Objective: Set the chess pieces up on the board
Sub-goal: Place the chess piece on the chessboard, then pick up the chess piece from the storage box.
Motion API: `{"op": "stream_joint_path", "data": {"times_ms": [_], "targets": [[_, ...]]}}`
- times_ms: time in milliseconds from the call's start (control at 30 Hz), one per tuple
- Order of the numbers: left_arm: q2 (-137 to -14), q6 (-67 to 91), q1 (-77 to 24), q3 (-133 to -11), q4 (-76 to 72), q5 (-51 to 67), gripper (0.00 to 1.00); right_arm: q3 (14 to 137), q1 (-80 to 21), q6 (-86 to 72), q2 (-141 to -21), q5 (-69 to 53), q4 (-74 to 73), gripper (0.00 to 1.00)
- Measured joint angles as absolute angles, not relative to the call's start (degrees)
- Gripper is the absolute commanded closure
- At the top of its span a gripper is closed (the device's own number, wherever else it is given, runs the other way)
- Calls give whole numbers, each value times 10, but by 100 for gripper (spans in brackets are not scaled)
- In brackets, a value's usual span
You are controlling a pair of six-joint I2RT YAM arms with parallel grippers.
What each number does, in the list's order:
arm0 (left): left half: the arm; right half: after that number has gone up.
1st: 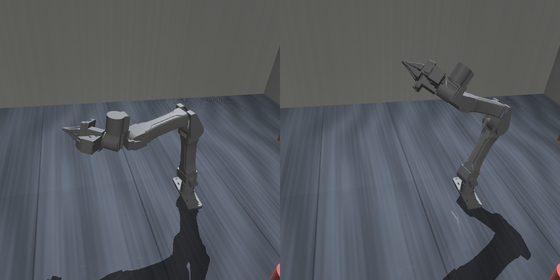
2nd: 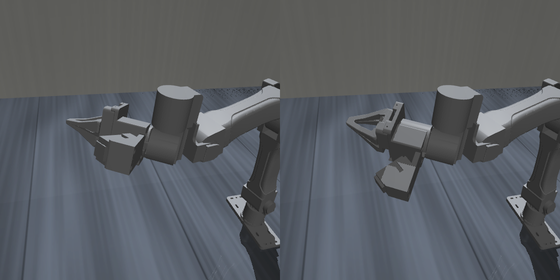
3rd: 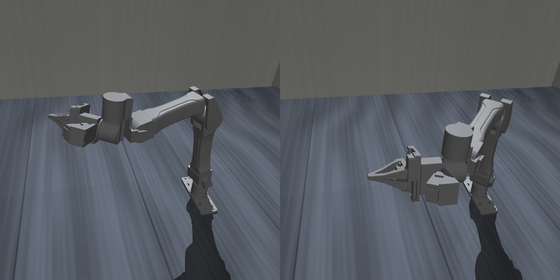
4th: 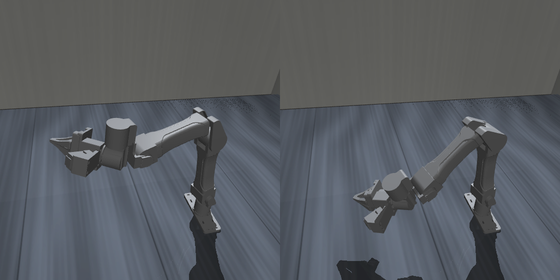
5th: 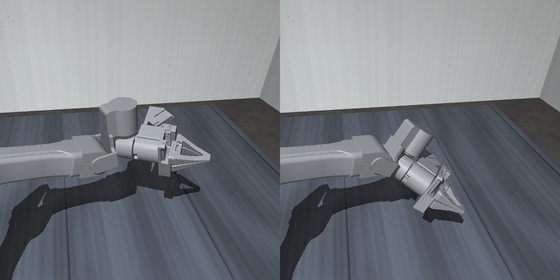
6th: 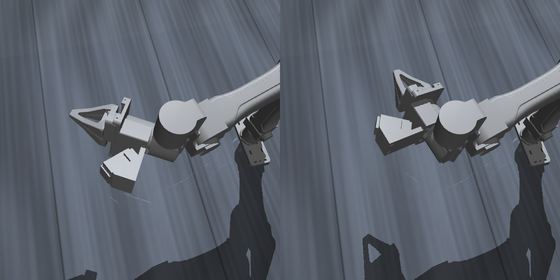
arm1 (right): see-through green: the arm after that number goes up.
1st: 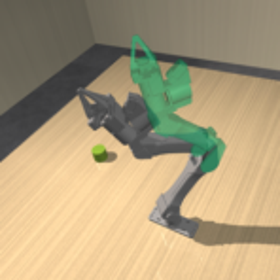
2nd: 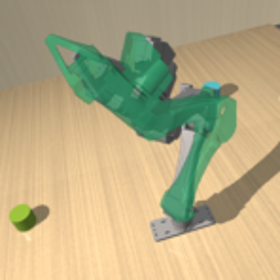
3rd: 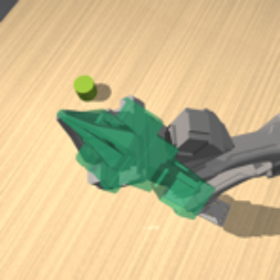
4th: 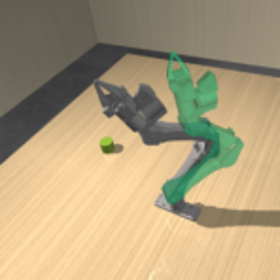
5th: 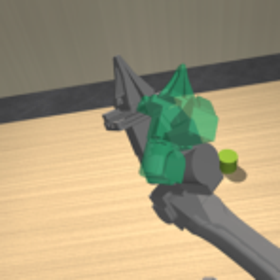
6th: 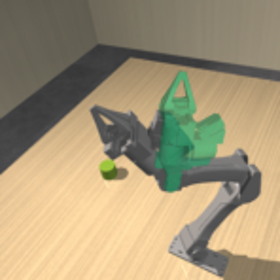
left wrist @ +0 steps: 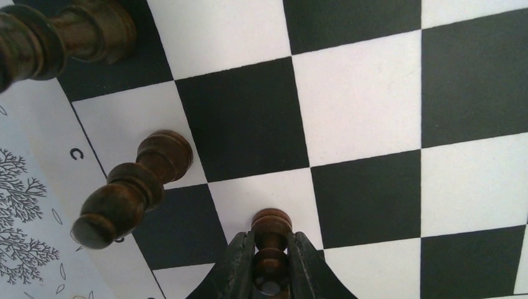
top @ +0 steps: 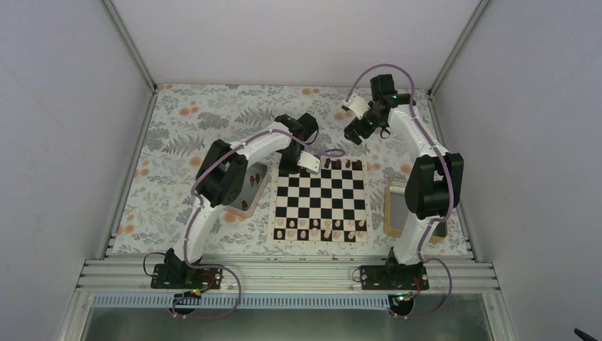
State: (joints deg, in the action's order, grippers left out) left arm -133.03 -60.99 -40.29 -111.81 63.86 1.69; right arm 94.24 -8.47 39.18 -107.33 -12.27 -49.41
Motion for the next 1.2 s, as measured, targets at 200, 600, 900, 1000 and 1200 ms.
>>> {"op": "stream_joint_path", "data": {"times_ms": [200, 600, 900, 1000, 1200], "targets": [[-1332, -609, -403, -1118, 639, 15, 70, 942, -85, 392, -1073, -123, -496, 0], [-1285, -608, -403, -1108, 652, 3, 66, 942, -85, 392, -1073, -123, -499, 0], [-1138, -603, -376, -1051, 652, -14, 66, 943, -85, 392, -1073, -123, -502, 0], [-1098, -597, -331, -988, 643, -24, 67, 943, -85, 392, -1073, -124, -504, 0], [-1052, -586, -228, -824, 628, -56, 67, 945, -85, 392, -1074, -126, -508, 0]]}}
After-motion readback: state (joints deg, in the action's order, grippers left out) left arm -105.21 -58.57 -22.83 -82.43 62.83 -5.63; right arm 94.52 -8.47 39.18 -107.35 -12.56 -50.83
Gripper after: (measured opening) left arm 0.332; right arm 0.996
